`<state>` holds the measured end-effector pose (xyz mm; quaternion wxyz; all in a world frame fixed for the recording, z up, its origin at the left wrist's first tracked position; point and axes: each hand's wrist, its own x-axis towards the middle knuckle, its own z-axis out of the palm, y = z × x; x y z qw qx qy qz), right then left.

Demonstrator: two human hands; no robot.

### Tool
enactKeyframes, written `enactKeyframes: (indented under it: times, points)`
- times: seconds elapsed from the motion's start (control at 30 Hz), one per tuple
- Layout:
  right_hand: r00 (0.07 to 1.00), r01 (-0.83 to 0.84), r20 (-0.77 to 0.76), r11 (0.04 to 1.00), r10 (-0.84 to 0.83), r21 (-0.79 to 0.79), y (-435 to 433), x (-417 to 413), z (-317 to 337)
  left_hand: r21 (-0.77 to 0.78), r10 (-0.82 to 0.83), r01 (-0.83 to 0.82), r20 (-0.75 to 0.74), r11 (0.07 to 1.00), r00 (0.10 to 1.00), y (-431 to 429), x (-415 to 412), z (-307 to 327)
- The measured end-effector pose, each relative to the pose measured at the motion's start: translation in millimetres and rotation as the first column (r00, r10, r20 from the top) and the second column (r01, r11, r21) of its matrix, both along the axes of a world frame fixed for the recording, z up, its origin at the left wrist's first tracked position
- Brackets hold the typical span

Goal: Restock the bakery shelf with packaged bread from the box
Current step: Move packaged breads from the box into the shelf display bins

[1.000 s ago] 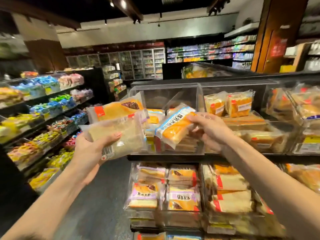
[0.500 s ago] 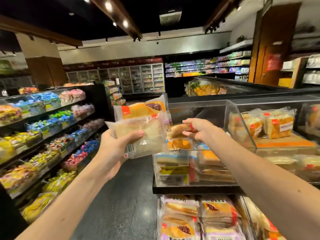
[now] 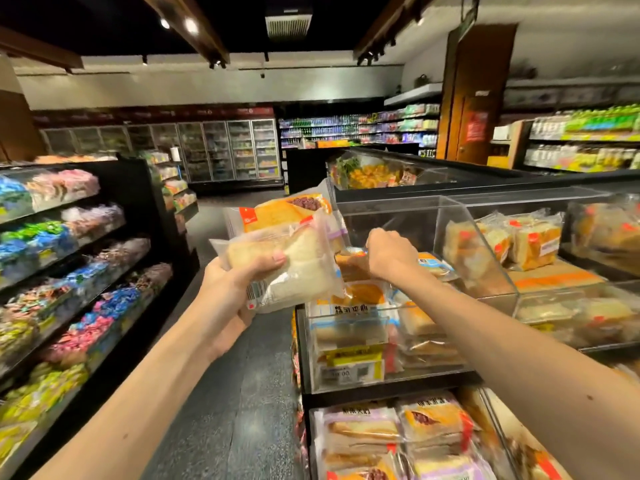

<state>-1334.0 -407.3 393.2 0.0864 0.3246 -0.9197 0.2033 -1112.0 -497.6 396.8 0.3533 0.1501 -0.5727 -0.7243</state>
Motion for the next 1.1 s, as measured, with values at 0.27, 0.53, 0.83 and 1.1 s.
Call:
enactKeyframes:
  times: [0.27,0.53,0.83,1.1]
  points:
    - [0.505,-0.286,0.539,0.72,0.674,-0.633,86,35,59,-0.166,-0.231,0.252,0.133,0.953,0.964,29,-9,-2]
    - [0.502,-0.553,0.685,0.805,0.528,-0.216,176,16,-1,-0.081,-0.426,0.489,0.382,0.869,0.82,79,-19,-57]
    - [0.627,-0.56,0.636,0.828,0.45,-0.033,234,-28,-121,0.003,-0.315,0.367,0.52,0.93,0.794,100,2,-116]
    - [0.729,-0.627,0.546,0.724,0.413,0.289,198,-29,-207,0.029,-0.256,0.289,0.557,0.957,0.79,127,8,-145]
